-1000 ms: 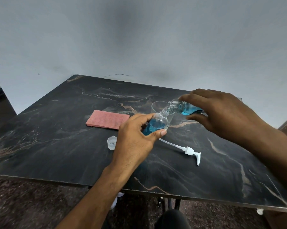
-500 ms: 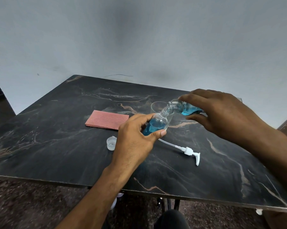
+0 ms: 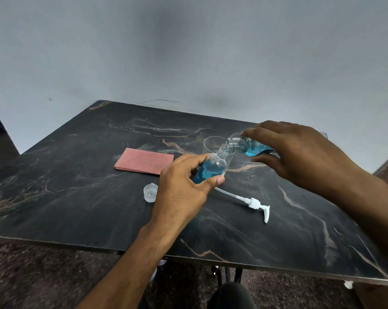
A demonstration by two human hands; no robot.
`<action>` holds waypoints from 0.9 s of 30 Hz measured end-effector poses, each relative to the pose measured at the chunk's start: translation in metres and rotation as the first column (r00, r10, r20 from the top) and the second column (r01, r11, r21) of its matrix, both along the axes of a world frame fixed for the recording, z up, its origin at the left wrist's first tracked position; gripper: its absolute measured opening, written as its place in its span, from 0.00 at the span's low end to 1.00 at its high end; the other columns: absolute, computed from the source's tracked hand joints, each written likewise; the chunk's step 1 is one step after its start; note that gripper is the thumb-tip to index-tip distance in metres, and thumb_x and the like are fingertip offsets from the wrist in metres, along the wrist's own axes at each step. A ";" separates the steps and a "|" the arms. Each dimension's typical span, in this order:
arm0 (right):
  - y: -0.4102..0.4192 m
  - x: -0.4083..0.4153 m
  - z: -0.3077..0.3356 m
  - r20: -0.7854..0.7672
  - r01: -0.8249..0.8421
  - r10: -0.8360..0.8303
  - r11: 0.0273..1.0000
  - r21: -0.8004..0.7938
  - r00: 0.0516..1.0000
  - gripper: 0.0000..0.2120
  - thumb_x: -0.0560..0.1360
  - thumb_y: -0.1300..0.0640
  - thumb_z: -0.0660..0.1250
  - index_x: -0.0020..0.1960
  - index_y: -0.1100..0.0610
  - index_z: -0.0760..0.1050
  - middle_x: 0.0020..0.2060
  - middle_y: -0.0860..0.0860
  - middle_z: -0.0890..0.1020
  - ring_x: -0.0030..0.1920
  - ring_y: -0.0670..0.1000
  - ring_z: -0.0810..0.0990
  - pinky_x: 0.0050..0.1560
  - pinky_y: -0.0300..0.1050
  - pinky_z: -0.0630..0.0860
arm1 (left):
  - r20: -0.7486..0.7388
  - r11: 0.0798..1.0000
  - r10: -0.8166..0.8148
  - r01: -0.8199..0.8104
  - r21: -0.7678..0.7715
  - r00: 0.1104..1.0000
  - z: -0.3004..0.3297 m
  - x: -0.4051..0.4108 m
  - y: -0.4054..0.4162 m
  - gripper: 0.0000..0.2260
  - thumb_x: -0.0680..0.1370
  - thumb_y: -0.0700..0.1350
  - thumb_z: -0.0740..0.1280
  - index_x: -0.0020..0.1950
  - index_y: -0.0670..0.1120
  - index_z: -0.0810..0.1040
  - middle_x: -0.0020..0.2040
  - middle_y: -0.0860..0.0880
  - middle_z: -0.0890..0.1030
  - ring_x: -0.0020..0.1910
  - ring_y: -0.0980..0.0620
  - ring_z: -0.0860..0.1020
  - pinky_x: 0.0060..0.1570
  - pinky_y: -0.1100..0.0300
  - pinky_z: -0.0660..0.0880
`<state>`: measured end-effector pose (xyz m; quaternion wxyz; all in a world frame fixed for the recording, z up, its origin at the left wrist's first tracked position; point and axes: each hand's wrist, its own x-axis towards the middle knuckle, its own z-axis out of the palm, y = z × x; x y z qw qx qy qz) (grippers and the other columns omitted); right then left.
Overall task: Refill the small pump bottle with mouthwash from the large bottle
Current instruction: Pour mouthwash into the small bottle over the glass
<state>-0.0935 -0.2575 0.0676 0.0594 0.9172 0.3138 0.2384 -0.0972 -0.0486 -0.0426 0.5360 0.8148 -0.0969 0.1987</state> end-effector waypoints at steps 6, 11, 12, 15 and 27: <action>-0.001 0.001 0.000 0.002 -0.004 0.004 1.000 -0.006 1.000 0.21 0.73 0.57 0.75 0.65 0.55 0.77 0.58 0.53 0.83 0.51 0.60 0.82 0.45 0.52 0.79 | -0.004 1.000 0.001 -0.001 0.000 1.000 0.000 0.000 0.000 0.23 0.70 0.52 0.80 0.64 0.54 0.83 0.56 0.60 0.83 0.55 0.65 0.78 0.52 0.80 0.70; -0.001 0.001 0.000 0.009 -0.008 0.008 1.000 -0.002 1.000 0.21 0.73 0.57 0.75 0.65 0.54 0.77 0.57 0.53 0.83 0.50 0.60 0.83 0.45 0.51 0.78 | -0.003 1.000 0.000 0.000 0.000 1.000 0.000 0.000 0.000 0.23 0.69 0.52 0.80 0.64 0.54 0.83 0.56 0.60 0.83 0.54 0.65 0.78 0.51 0.80 0.70; -0.001 0.002 0.000 0.009 -0.009 0.009 1.000 -0.002 1.000 0.21 0.73 0.57 0.75 0.65 0.54 0.77 0.57 0.53 0.83 0.50 0.60 0.83 0.45 0.51 0.79 | -0.004 1.000 -0.001 0.001 0.000 1.000 0.000 0.000 -0.001 0.23 0.70 0.52 0.80 0.64 0.54 0.83 0.56 0.60 0.83 0.54 0.66 0.78 0.51 0.80 0.70; -0.002 0.002 -0.001 0.009 -0.009 0.009 1.000 -0.001 1.000 0.21 0.73 0.56 0.75 0.65 0.54 0.76 0.58 0.53 0.83 0.50 0.59 0.83 0.45 0.52 0.79 | -0.010 1.000 -0.005 0.005 0.007 1.000 0.000 0.001 -0.001 0.23 0.70 0.52 0.79 0.64 0.53 0.82 0.58 0.59 0.83 0.55 0.64 0.78 0.53 0.80 0.70; -0.003 0.003 0.000 0.021 -0.003 0.003 1.000 -0.019 1.000 0.22 0.73 0.56 0.76 0.65 0.54 0.76 0.57 0.52 0.83 0.49 0.59 0.83 0.44 0.49 0.77 | 0.004 1.000 -0.008 0.008 -0.014 1.000 0.000 0.002 0.000 0.21 0.70 0.52 0.80 0.62 0.54 0.84 0.54 0.60 0.83 0.53 0.64 0.79 0.51 0.77 0.71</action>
